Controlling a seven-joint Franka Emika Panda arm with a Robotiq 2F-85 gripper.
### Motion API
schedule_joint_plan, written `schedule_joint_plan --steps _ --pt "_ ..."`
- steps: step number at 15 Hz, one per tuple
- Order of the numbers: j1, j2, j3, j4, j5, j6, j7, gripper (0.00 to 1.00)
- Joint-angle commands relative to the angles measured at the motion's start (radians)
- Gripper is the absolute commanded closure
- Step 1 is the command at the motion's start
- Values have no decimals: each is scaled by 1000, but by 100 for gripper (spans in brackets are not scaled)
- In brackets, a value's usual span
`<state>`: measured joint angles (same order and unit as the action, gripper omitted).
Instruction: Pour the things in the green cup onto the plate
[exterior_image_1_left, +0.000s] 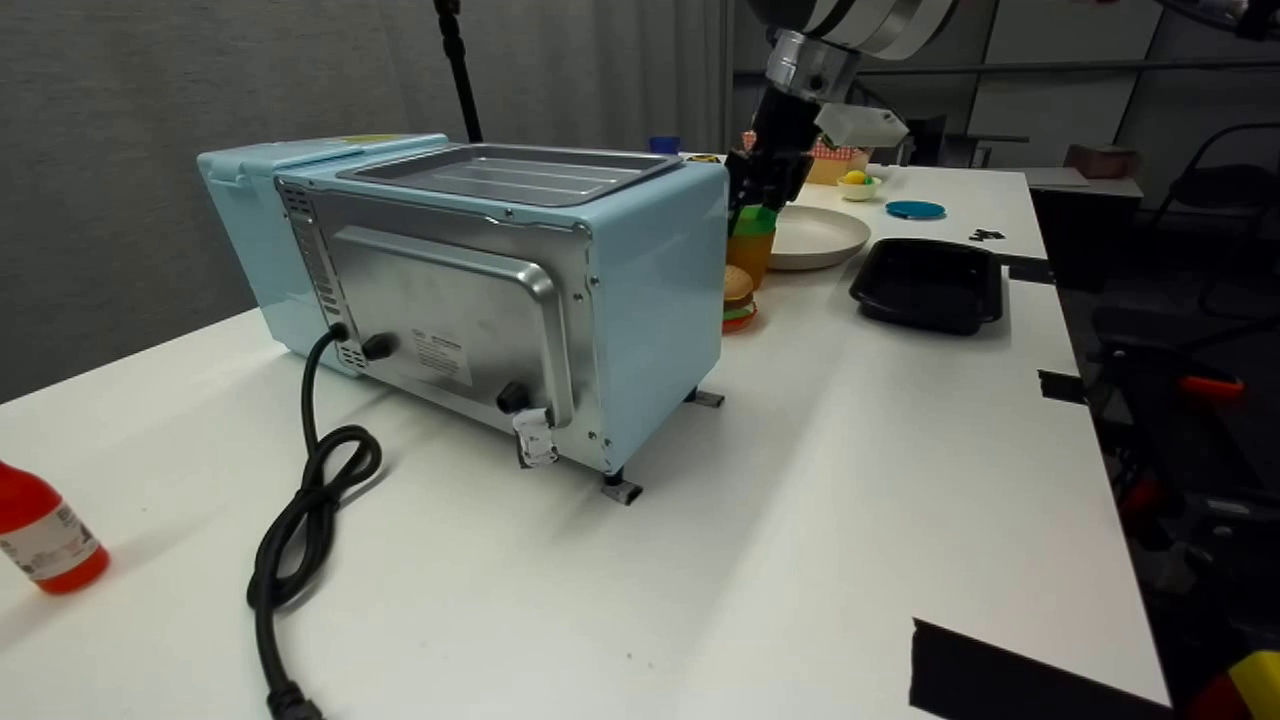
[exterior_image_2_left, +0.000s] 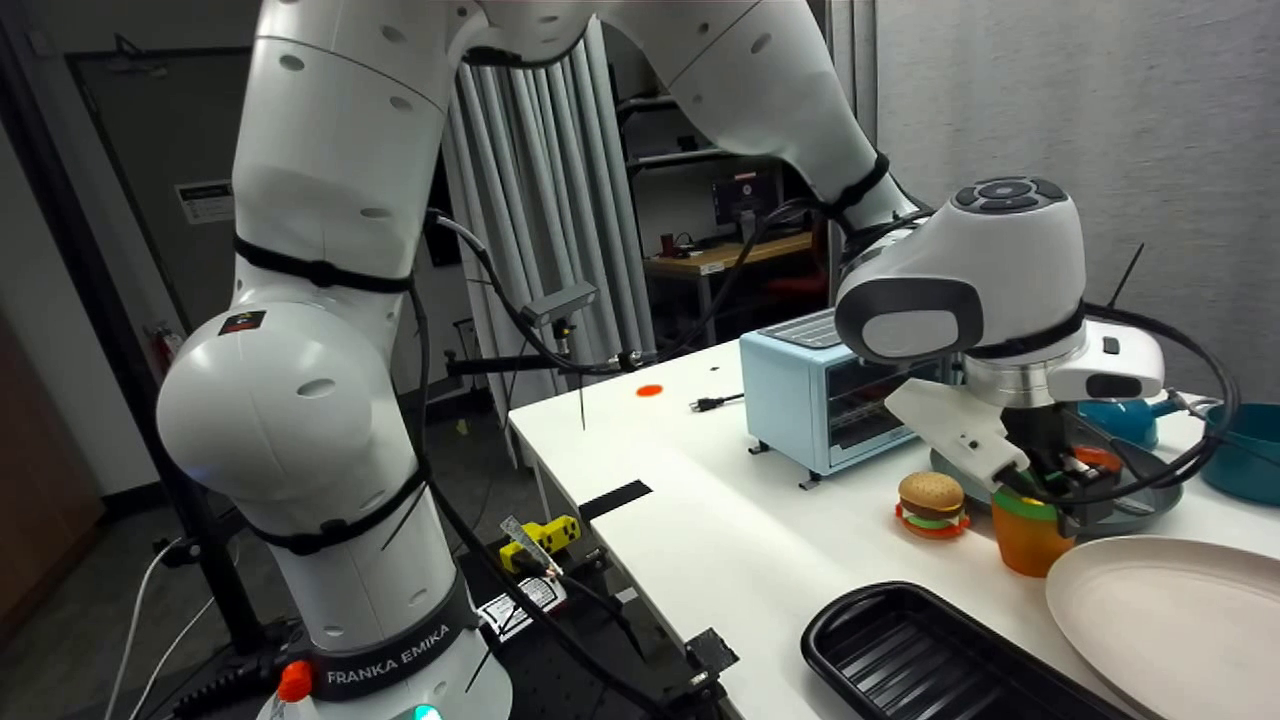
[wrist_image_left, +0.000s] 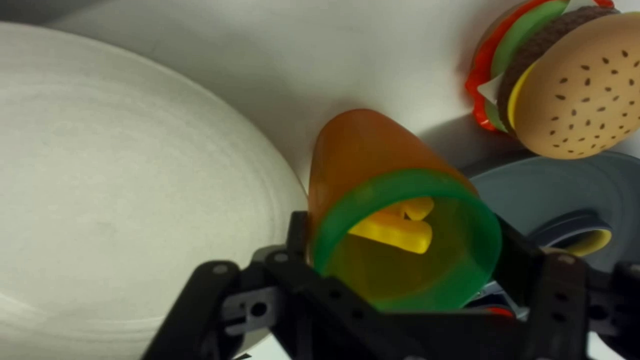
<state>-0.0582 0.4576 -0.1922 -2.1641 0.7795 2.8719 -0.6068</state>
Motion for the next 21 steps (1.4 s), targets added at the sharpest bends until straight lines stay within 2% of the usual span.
schedule_joint_plan --steps 1,13,21 --pt "-5 -32 5 -5 19 1 7 41" --pt "-12 -268 -47 -85 3 -59 140 41" --pt "-69 -313 -168 -20 -23 -310 296 41"
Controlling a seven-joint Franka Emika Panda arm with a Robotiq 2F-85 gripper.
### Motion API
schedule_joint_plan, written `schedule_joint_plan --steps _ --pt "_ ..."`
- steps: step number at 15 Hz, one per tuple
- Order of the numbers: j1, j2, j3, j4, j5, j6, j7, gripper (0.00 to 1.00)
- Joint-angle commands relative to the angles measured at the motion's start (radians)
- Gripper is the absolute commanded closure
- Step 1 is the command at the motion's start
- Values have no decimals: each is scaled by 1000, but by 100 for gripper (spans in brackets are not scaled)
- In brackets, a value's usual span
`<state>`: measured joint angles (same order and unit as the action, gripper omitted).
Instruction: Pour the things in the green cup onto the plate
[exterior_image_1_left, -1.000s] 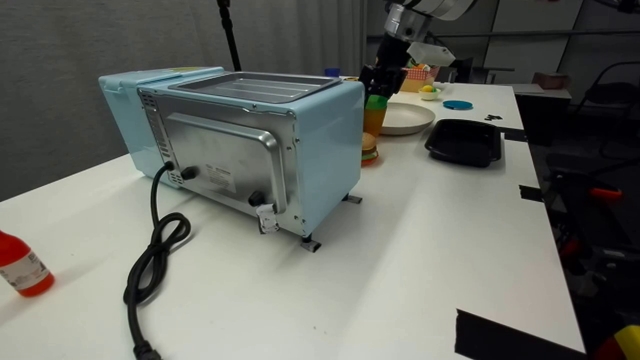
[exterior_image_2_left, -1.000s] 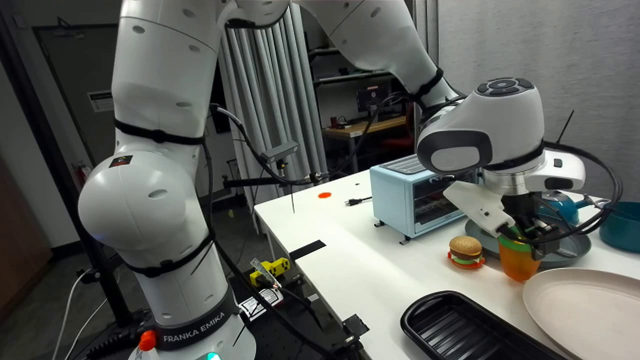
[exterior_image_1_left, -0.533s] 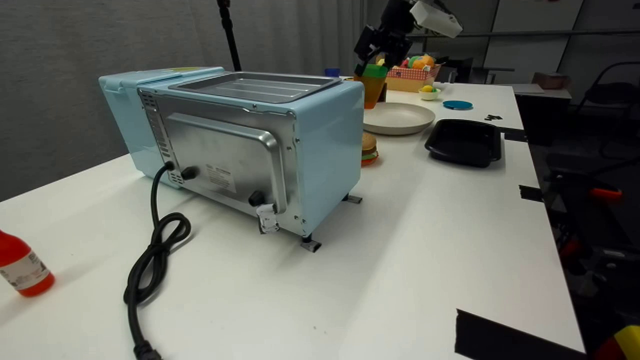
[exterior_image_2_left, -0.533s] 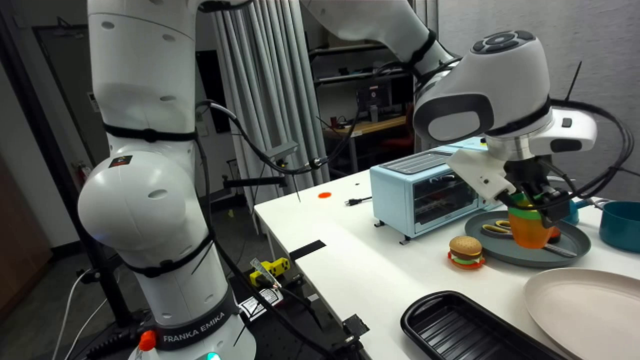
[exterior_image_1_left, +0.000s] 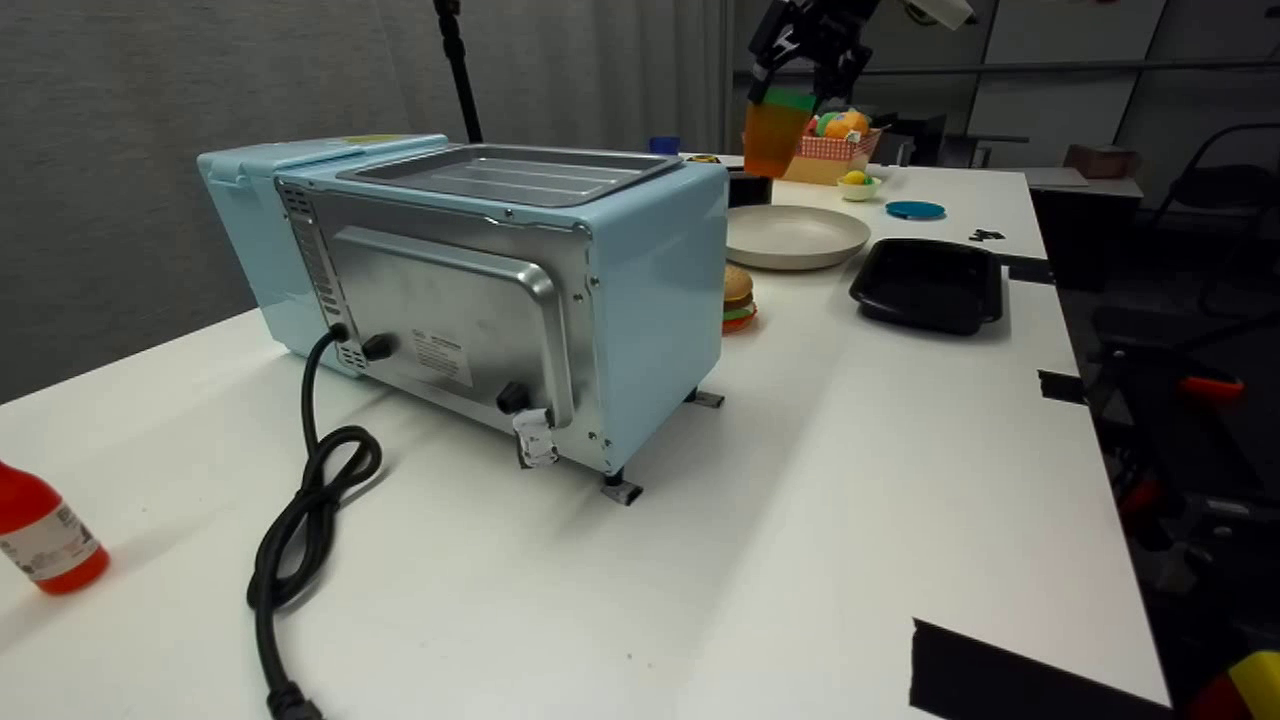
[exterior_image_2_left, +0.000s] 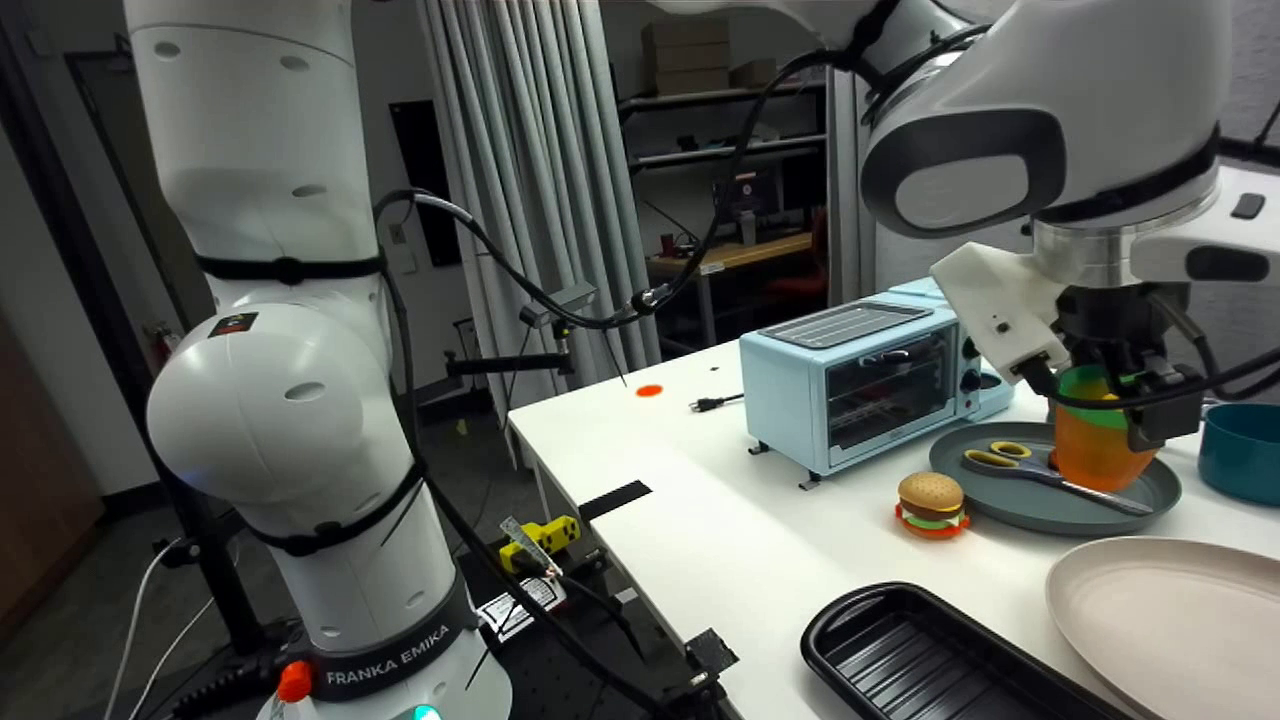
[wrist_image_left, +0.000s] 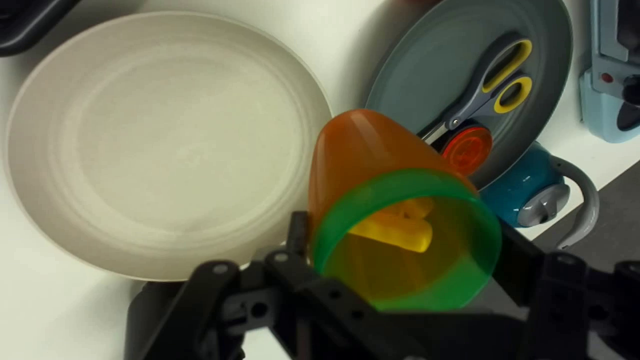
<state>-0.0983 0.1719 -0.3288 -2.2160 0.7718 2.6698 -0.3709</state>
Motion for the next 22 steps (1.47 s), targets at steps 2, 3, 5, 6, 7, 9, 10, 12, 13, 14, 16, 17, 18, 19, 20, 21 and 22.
schedule_joint_plan --steps 2,3,5,6,7,9,10,12,13,14,16,17,18,19,20,21,22 --pt "-121 -16 19 72 -16 -174 107 41" --pt "-147 0 22 99 2 -222 124 41" --pt "-190 29 24 143 35 -313 158 41" --pt "-208 45 24 163 49 -356 175 41" --pt "-224 61 24 181 60 -396 190 41" --pt "-252 100 28 217 100 -467 208 41" --pt "-264 120 31 235 127 -494 214 41" --pt "-284 164 37 275 179 -541 229 41" --pt "-298 191 38 308 207 -577 246 41" --pt "-307 214 40 331 230 -599 260 41" --pt "-324 255 45 373 280 -643 295 41" --pt "-334 274 47 393 307 -663 314 41" --pt "-342 291 48 412 330 -682 334 41" --pt "-349 306 50 423 353 -695 347 41" --pt "-357 319 53 428 384 -713 363 41" --pt "-363 332 54 431 414 -727 381 41" --pt "-367 342 54 431 442 -737 393 41"
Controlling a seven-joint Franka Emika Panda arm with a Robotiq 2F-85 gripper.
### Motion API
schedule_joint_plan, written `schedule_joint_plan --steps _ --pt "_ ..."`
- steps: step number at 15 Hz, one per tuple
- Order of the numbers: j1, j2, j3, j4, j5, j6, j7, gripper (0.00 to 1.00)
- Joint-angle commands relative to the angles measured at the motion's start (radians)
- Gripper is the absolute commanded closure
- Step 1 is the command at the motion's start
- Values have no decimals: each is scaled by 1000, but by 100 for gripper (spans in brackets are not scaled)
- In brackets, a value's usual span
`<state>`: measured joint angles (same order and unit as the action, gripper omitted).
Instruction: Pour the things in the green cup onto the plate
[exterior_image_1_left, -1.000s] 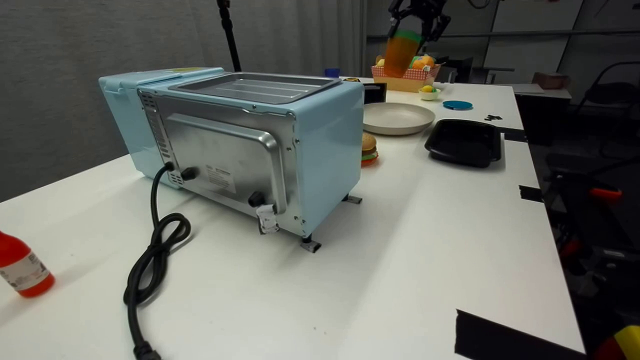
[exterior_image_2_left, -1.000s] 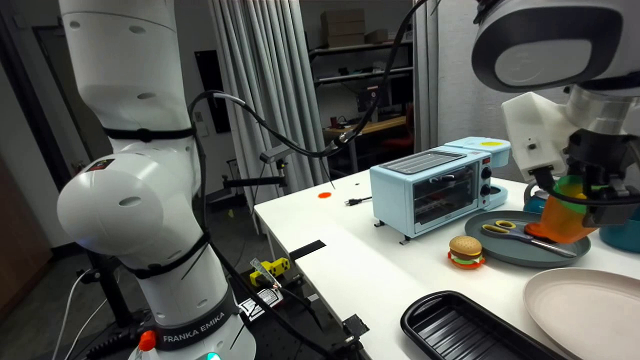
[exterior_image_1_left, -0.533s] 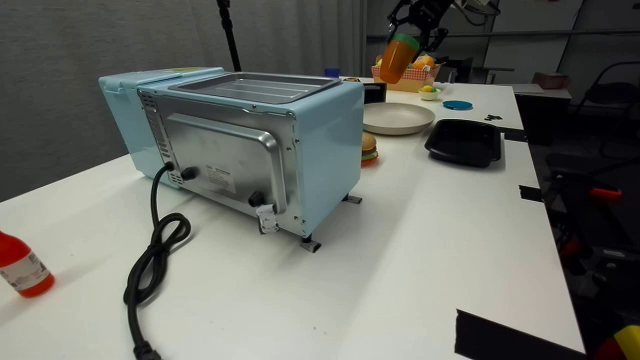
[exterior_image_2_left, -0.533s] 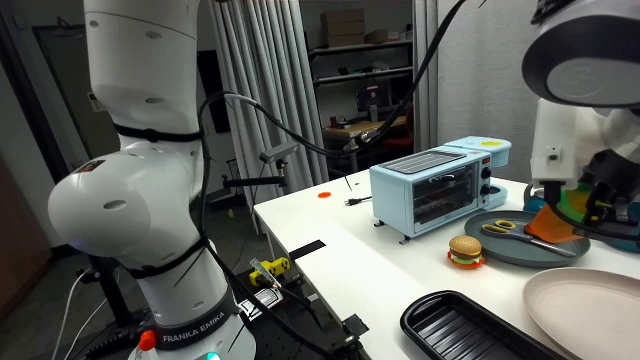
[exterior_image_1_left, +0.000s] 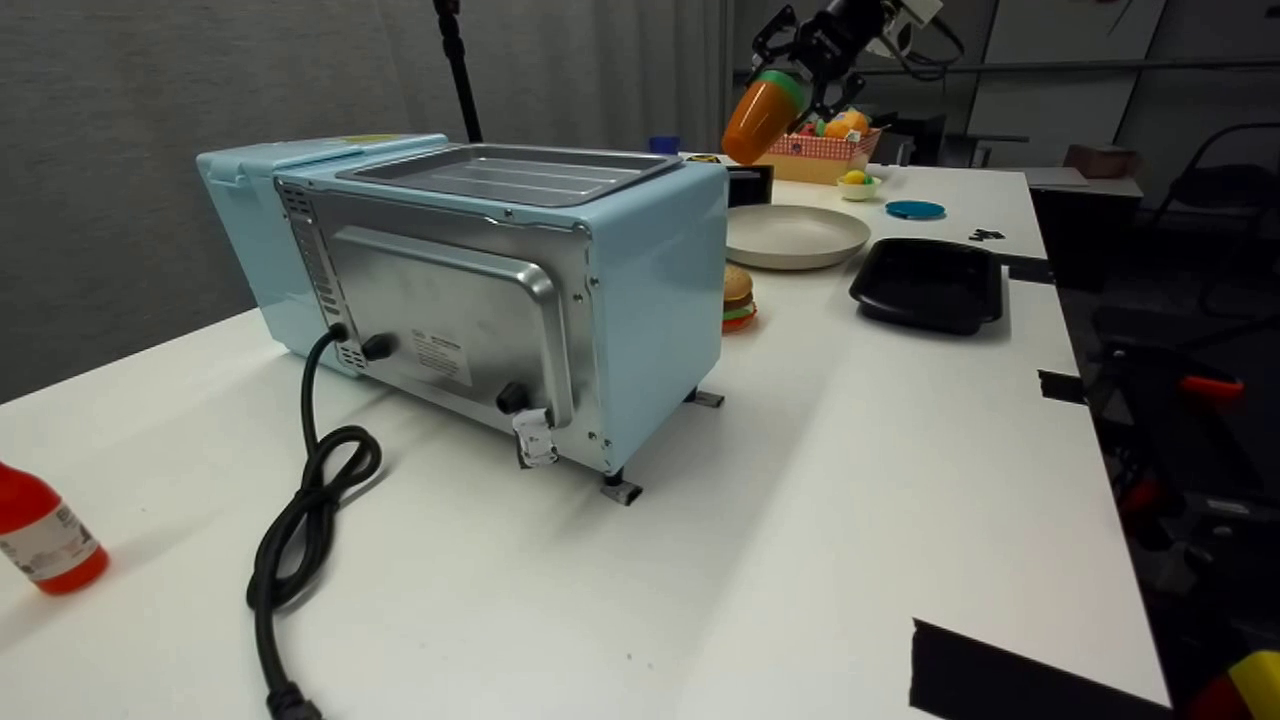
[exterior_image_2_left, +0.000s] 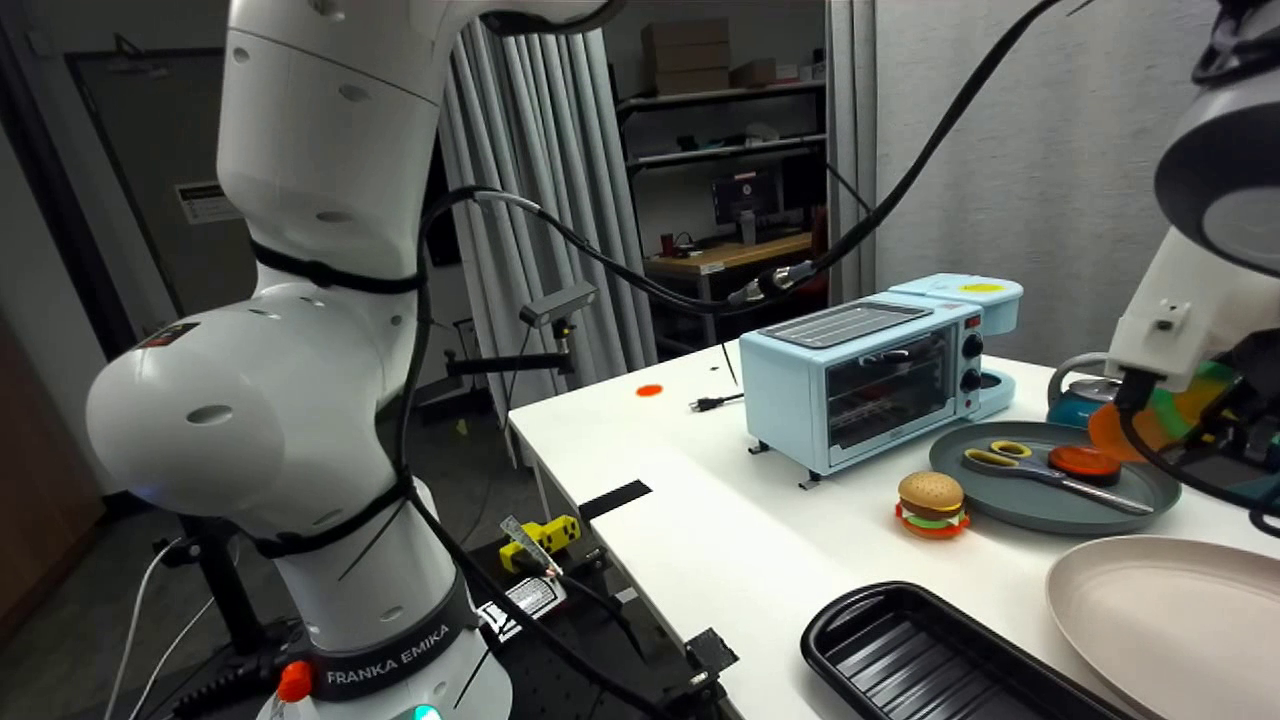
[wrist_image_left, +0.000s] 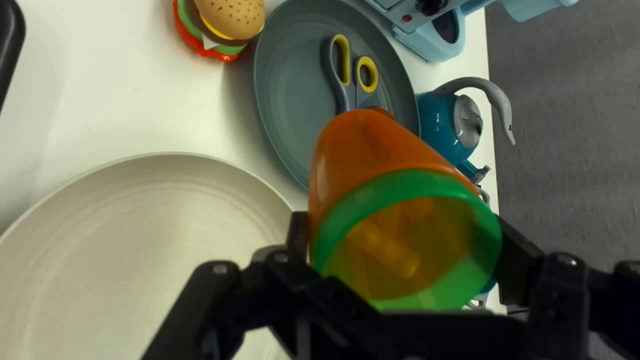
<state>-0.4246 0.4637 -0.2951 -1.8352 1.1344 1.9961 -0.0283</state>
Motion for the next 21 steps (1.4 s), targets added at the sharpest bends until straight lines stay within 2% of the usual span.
schedule_joint_plan --steps 1,13,21 --pt "-47 61 19 53 107 -78 63 41" --pt "-102 118 11 74 358 -298 127 41" --pt "-106 126 7 81 501 -354 182 41"
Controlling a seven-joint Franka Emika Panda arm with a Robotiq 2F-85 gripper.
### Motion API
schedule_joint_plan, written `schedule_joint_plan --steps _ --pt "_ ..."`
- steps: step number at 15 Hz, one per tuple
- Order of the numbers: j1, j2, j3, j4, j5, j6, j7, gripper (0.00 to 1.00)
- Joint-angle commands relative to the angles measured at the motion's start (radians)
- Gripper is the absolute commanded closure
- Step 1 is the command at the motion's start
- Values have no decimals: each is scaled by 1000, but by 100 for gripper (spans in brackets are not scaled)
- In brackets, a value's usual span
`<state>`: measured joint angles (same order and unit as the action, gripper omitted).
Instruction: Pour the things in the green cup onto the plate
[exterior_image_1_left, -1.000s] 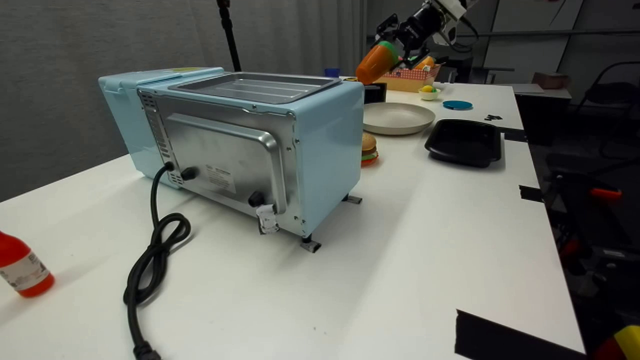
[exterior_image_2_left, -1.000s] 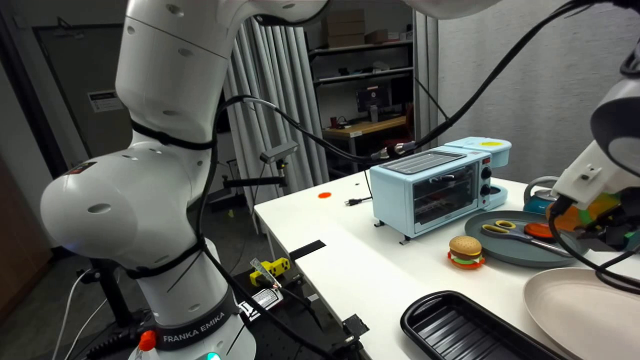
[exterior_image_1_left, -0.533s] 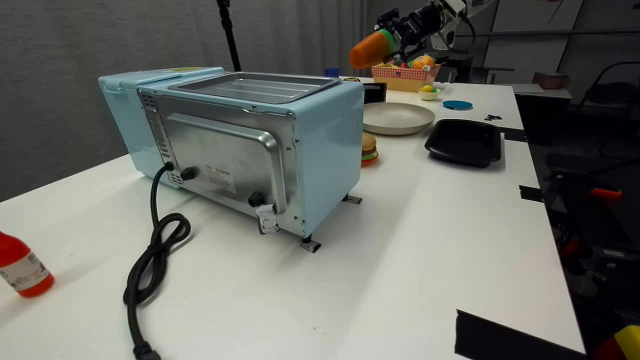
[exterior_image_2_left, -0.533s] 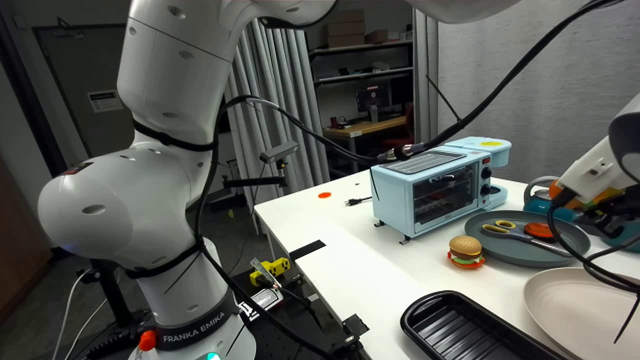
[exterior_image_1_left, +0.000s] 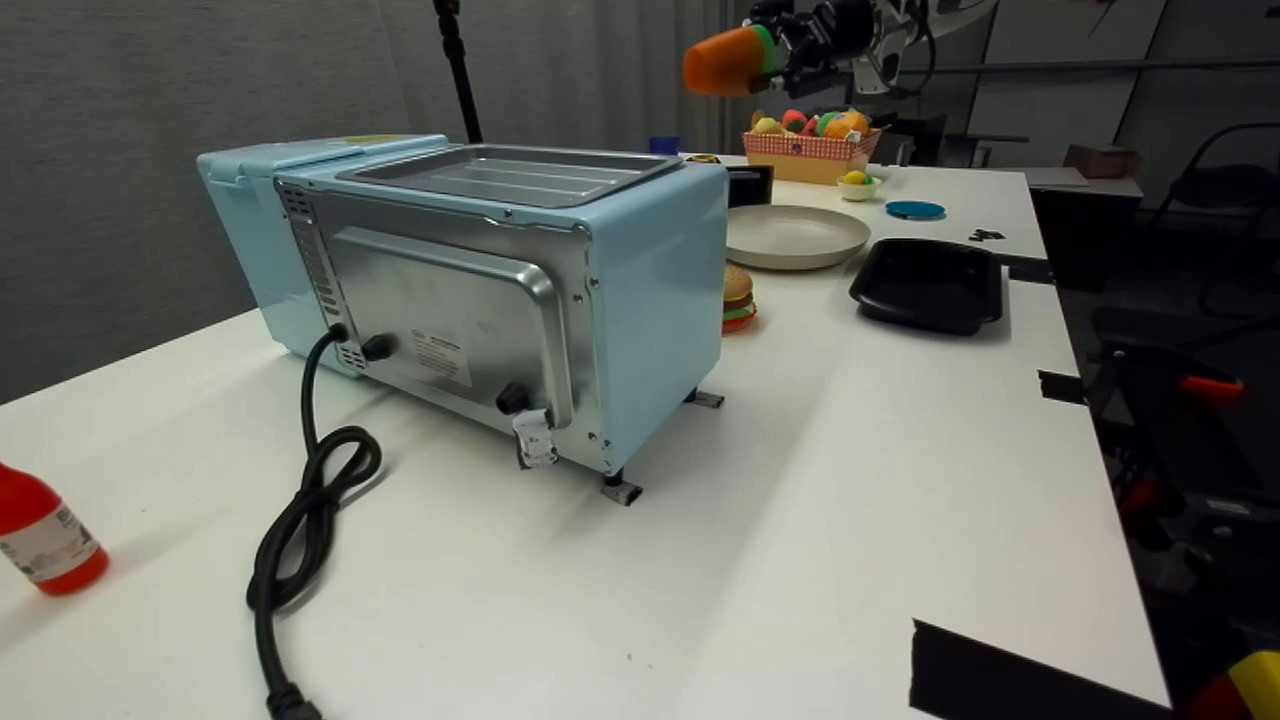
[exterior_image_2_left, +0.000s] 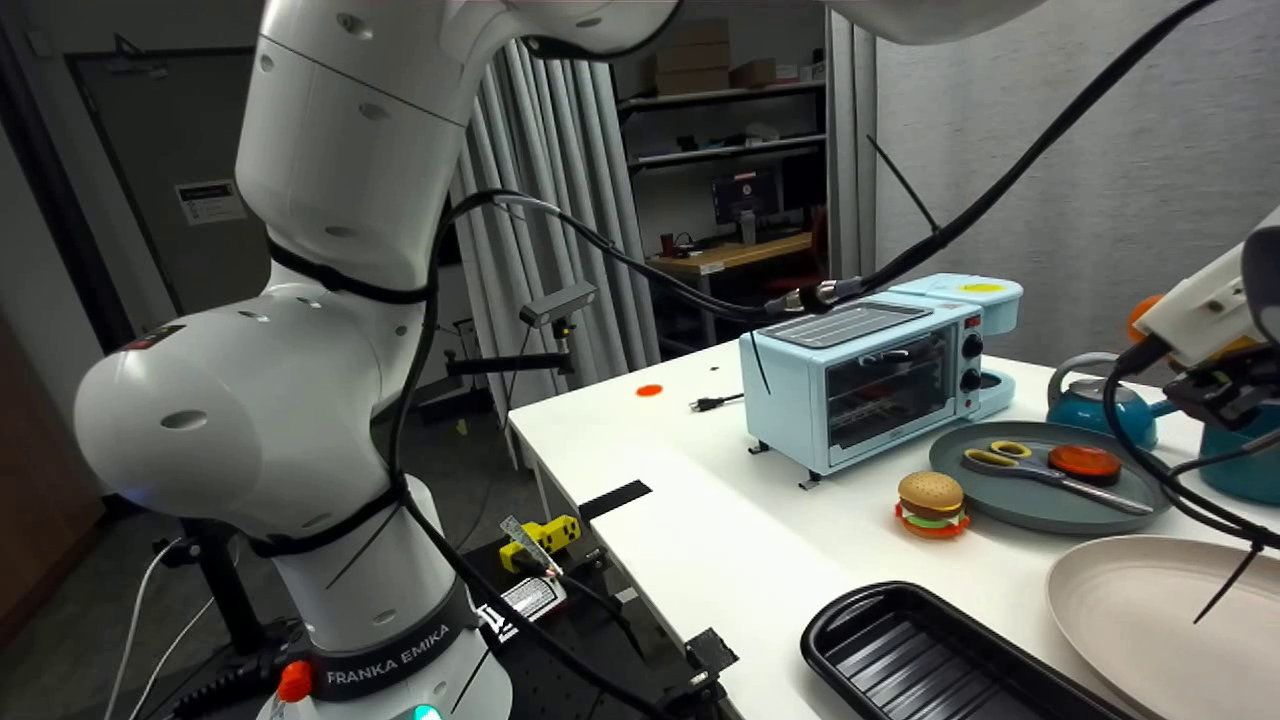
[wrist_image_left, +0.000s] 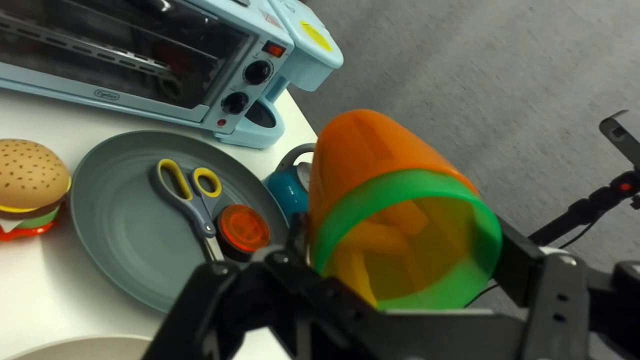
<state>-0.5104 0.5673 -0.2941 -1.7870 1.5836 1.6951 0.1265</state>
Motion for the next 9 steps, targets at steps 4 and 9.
schedule_joint_plan --steps 4,9 --pt "-24 25 7 30 107 -74 29 41" --pt "-27 30 8 27 162 -109 32 41"
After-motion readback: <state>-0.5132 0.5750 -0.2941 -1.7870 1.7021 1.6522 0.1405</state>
